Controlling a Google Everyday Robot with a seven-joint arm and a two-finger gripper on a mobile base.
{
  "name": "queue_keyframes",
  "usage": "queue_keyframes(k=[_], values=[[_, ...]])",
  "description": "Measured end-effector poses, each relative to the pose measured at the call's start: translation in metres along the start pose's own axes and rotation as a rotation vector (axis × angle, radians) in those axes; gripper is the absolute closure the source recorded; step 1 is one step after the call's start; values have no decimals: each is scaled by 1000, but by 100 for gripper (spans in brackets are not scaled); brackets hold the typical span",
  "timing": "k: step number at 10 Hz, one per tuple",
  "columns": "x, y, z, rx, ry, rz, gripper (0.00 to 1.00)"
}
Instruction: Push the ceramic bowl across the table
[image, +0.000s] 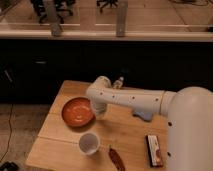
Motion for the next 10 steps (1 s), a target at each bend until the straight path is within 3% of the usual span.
queue_keyframes(k=[10], values=[[-31,-19,3,-10,-10,-76,99]])
